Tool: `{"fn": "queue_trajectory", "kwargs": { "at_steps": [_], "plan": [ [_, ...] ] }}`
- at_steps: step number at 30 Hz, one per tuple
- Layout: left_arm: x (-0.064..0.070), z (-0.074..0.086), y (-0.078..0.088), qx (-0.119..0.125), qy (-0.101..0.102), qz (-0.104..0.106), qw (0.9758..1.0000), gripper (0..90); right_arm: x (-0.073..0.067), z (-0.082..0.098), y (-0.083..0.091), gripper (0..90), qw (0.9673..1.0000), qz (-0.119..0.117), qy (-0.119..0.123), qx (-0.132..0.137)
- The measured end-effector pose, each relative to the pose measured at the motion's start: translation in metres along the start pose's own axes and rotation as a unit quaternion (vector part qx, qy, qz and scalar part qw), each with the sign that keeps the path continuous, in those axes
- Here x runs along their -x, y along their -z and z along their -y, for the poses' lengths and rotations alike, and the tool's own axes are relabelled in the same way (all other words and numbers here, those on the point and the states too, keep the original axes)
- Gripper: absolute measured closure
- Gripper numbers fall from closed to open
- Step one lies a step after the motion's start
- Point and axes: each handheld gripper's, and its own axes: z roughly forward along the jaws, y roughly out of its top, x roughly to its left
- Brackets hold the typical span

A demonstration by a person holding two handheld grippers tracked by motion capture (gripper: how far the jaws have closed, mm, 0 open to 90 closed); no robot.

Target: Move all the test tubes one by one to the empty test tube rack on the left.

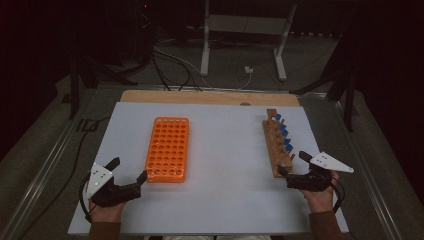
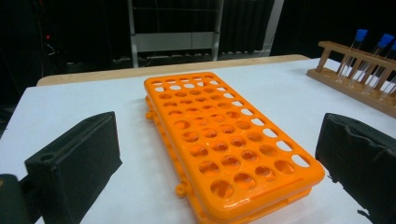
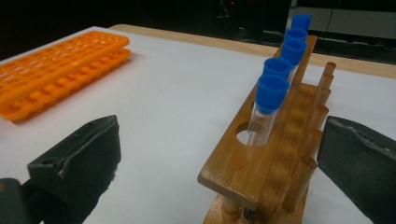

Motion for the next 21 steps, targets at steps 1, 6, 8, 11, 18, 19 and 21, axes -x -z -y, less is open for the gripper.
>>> {"fn": "queue_trajectory", "kwargs": {
  "at_steps": [1, 6, 8, 11, 18, 19, 21],
  "plan": [
    [0.0, 0.0, 0.0, 0.0, -0.001, -0.003, 1.0, 0.9, 0.0, 0.0, 0.0, 0.0, 1.0, 0.0, 0.0, 0.0],
    [-0.002, -0.001, 0.002, 0.005, 0.004, -0.011, 0.9999, 0.9, 0.001, -0.006, 0.004, 0.0, 1.0, 0.001, 0.004, 0.009],
    [-0.003, 0.0, 0.0, 0.004, 0.009, -0.018, 0.9998, 0.9, 0.002, -0.008, 0.005, 0.0, 0.9999, 0.004, 0.004, 0.01],
    [-0.003, 0.0, -0.003, 0.001, 0.008, -0.026, 0.9996, 0.9, 0.003, -0.011, 0.009, 0.0, 0.9998, 0.018, 0.004, 0.012],
    [-0.003, 0.001, -0.003, 0.001, 0.006, -0.041, 0.9991, 0.9, 0.007, -0.016, 0.012, 7.3, 0.9996, 0.026, 0.008, -0.012],
    [-0.003, 0.001, -0.003, 0.001, 0.006, -0.043, 0.9991, 0.9, 0.007, -0.016, 0.012, 9.9, 0.9996, 0.024, 0.008, -0.015],
    [-0.003, 0.002, -0.003, 0.0, 0.005, -0.045, 0.999, 0.9, 0.009, -0.017, 0.012, 14.9, 0.9996, 0.02, 0.007, -0.021]
  ]
}}
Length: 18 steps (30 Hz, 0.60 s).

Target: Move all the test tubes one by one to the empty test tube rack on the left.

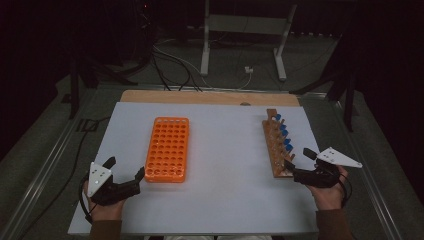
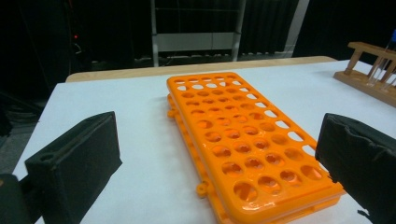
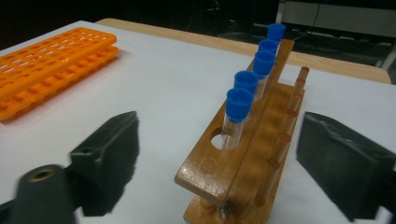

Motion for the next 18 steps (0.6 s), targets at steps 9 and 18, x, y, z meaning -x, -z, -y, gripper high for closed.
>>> {"fn": "queue_trajectory", "kwargs": {
  "at_steps": [9, 18],
  "plan": [
    [0.002, 0.001, -0.002, -0.003, 0.0, 0.005, 1.0, 0.9, 0.001, -0.009, -0.021, 44.9, 0.9988, 0.006, 0.019, -0.044],
    [-0.003, 0.003, -0.002, -0.002, 0.023, 0.006, 0.9997, 0.9, 0.001, -0.007, -0.041, 70.1, 0.9961, 0.034, 0.032, -0.074]
  ]
}}
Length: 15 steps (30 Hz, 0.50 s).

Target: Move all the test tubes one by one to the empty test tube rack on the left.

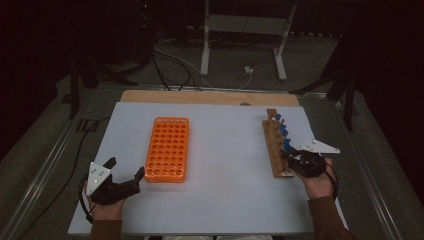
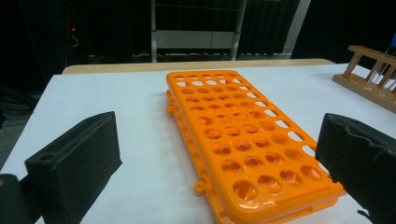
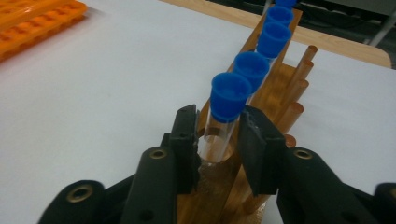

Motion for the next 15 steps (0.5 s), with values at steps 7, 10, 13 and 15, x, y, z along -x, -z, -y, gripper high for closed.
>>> {"fn": "queue_trajectory", "kwargs": {
  "at_steps": [7, 10, 13, 15],
  "plan": [
    [0.0003, 0.0009, -0.0015, -0.003, 0.001, 0.0, 1.0, 0.9, 0.0034, 0.0005, -0.0019, 74.6, 0.9998, 0.0, -0.017, 0.004],
    [0.0007, 0.0012, -0.0021, -0.005, -0.001, 0.0, 1.0, 0.9, 0.0023, 0.0002, -0.0013, 76.4, 0.9998, -0.003, -0.017, 0.007],
    [0.0008, 0.0015, -0.0026, -0.006, -0.001, 0.0, 1.0, 0.9, 0.0018, 0.0, -0.0001, 76.5, 0.9998, -0.007, -0.018, 0.01],
    [0.0007, 0.0016, -0.003, -0.007, 0.0, -0.001, 1.0, 0.9, 0.001, -0.0006, 0.0032, 76.5, 0.9995, -0.011, -0.023, 0.019]
  ]
}}
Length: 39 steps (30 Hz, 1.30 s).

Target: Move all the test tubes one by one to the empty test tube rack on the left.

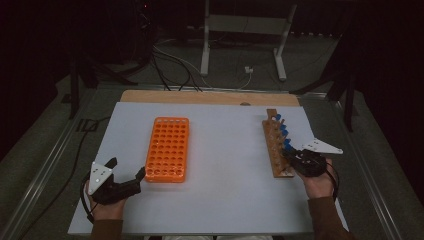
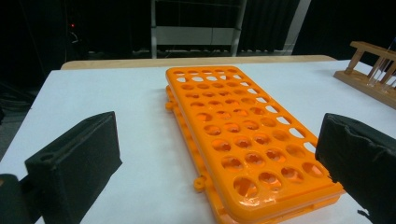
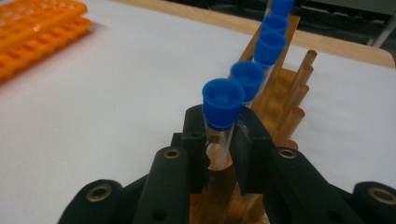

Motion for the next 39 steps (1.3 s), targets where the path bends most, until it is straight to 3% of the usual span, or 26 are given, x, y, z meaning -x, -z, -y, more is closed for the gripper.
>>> {"fn": "queue_trajectory", "kwargs": {
  "at_steps": [6, 25, 31, 37, 39],
  "plan": [
    [-0.002, -0.001, 0.002, 0.002, 0.002, 0.006, 1.0, 0.9, 0.002, -0.005, 0.005, 76.5, 0.9998, -0.007, -0.012, 0.012],
    [-0.003, -0.002, -0.001, -0.01, -0.006, 0.024, 0.9996, 0.9, 0.005, -0.025, 0.029, 76.6, 0.9992, -0.009, -0.002, 0.039],
    [-0.001, -0.016, -0.002, 0.005, -0.007, 0.044, 0.999, 0.9, 0.002, -0.037, 0.036, 76.6, 0.9987, -0.009, 0.015, 0.048],
    [0.013, -0.039, -0.013, 0.009, -0.044, 0.071, 0.9965, 0.9, -0.006, -0.048, 0.042, 76.6, 0.9979, -0.017, 0.042, 0.047],
    [0.015, -0.042, -0.015, 0.012, -0.046, 0.078, 0.9958, 1.0, -0.008, -0.051, 0.042, 76.7, 0.9976, -0.02, 0.045, 0.049]
  ]
}}
